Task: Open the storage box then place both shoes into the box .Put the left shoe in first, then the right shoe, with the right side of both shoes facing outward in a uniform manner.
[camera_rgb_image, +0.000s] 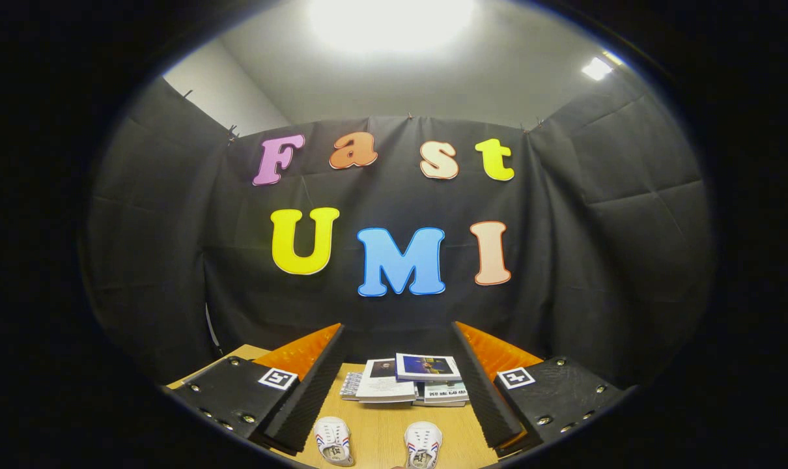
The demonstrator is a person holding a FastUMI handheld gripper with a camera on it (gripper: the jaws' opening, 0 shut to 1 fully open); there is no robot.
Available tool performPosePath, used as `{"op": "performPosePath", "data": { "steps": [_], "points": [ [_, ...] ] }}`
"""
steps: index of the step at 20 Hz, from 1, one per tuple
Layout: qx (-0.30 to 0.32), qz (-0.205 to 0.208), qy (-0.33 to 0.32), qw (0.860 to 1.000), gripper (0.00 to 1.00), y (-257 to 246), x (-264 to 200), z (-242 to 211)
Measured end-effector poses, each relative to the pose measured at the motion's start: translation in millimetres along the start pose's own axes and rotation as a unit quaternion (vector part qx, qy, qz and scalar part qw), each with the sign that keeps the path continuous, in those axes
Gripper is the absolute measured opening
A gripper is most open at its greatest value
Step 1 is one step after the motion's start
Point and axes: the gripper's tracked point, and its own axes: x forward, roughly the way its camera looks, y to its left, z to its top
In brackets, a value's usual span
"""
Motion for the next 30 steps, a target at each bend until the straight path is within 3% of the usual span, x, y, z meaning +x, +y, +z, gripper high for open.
{"op": "performPosePath", "data": {
  "steps": [15,25,30],
  "points": [
    [0.007,0.005,0.022,1.000,0.96,4,32,-27],
    [0.076,0.110,0.106,0.985,0.97,66,60,-93],
    [0.119,0.160,0.171,0.965,0.99,101,71,-137]
  ]
}}
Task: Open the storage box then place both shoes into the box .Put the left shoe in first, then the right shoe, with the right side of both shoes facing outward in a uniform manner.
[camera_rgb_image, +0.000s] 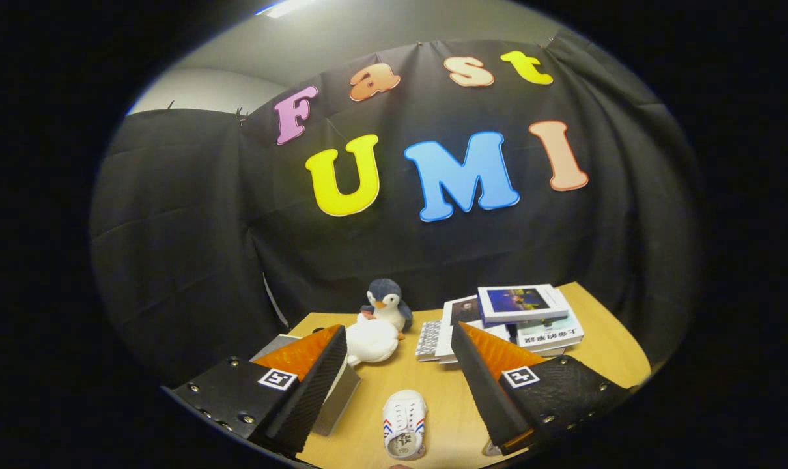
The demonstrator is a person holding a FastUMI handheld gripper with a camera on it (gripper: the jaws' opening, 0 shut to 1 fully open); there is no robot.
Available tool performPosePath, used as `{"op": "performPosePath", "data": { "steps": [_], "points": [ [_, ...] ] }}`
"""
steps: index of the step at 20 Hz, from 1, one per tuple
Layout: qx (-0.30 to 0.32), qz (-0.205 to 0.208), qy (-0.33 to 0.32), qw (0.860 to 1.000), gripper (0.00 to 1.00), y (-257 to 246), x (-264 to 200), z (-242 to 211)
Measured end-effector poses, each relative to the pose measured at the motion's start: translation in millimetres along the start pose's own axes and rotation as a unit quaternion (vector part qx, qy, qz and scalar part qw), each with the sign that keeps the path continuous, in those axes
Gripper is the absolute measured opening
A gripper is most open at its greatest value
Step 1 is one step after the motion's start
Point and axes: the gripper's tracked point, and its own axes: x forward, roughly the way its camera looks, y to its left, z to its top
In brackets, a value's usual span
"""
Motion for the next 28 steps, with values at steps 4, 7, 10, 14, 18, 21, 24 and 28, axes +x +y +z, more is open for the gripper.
{"op": "performPosePath", "data": {
  "steps": [4,7,10,14,18,21,24,28],
  "points": [
    [0.053,0.048,0.062,0.995,0.97,21,22,-31],
    [0.094,0.094,0.117,0.984,0.97,42,39,-62],
    [0.128,0.136,0.179,0.966,0.97,64,52,-94],
    [0.191,0.189,0.244,0.932,0.97,87,64,-125],
    [0.262,0.221,0.280,0.897,0.97,98,79,-147],
    [0.303,0.217,0.300,0.878,0.96,97,93,-168],
    [0.362,0.221,0.311,0.851,0.96,105,108,-178],
    [0.395,0.232,0.328,0.826,0.96,119,124,-198]
  ]
}}
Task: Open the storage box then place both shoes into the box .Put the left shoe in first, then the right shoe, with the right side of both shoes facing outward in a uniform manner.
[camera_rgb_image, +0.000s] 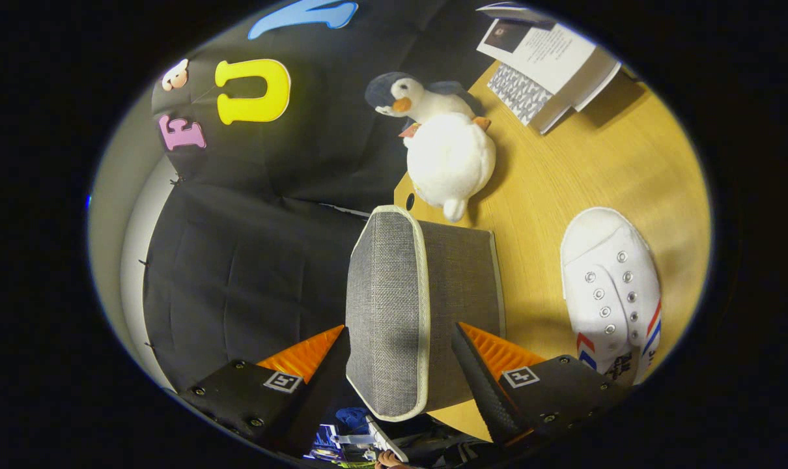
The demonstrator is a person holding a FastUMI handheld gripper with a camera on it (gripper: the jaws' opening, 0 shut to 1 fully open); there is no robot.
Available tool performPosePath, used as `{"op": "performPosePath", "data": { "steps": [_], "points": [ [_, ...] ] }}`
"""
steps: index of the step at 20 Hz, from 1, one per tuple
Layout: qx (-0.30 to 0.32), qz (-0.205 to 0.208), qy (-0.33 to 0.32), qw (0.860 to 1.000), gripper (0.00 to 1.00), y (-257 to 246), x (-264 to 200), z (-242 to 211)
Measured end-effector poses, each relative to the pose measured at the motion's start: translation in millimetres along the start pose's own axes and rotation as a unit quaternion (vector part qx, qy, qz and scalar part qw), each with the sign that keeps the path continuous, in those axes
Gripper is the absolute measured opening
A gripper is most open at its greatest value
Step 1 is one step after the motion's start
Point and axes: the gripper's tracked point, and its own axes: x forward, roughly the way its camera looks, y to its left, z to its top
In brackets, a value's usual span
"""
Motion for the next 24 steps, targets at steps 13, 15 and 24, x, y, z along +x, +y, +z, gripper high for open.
{"op": "performPosePath", "data": {
  "steps": [13,15,24],
  "points": [
    [-0.032,0.045,0.032,0.998,0.33,23,10,-8],
    [-0.040,0.066,0.044,0.996,0.33,39,5,-11],
    [-0.102,0.113,0.060,0.987,0.33,124,8,-15]
  ]
}}
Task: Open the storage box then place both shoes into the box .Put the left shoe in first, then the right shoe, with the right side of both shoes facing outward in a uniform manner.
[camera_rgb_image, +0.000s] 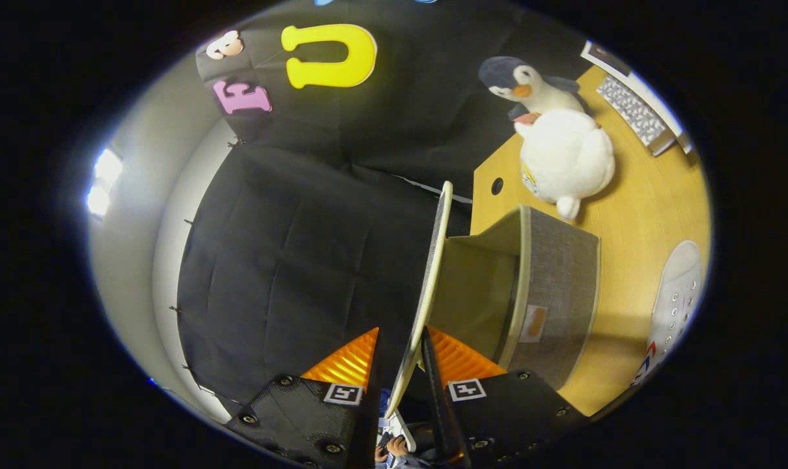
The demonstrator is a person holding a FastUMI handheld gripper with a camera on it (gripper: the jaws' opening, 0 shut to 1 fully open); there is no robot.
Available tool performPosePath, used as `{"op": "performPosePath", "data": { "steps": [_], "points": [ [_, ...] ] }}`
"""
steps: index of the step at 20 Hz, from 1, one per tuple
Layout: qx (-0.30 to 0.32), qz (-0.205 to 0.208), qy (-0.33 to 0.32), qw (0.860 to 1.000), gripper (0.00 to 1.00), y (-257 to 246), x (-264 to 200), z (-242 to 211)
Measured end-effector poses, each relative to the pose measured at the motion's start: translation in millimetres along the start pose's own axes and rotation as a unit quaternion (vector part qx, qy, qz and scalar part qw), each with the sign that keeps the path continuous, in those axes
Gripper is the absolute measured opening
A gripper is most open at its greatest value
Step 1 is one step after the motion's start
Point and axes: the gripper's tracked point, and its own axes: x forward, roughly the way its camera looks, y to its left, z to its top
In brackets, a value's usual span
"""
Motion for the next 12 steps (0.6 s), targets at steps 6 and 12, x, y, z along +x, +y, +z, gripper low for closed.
{"op": "performPosePath", "data": {
  "steps": [6,12],
  "points": [
    [-0.077,0.009,0.033,0.996,0.33,62,41,-1],
    [-0.126,0.015,0.067,0.990,0.33,108,116,-5]
  ]
}}
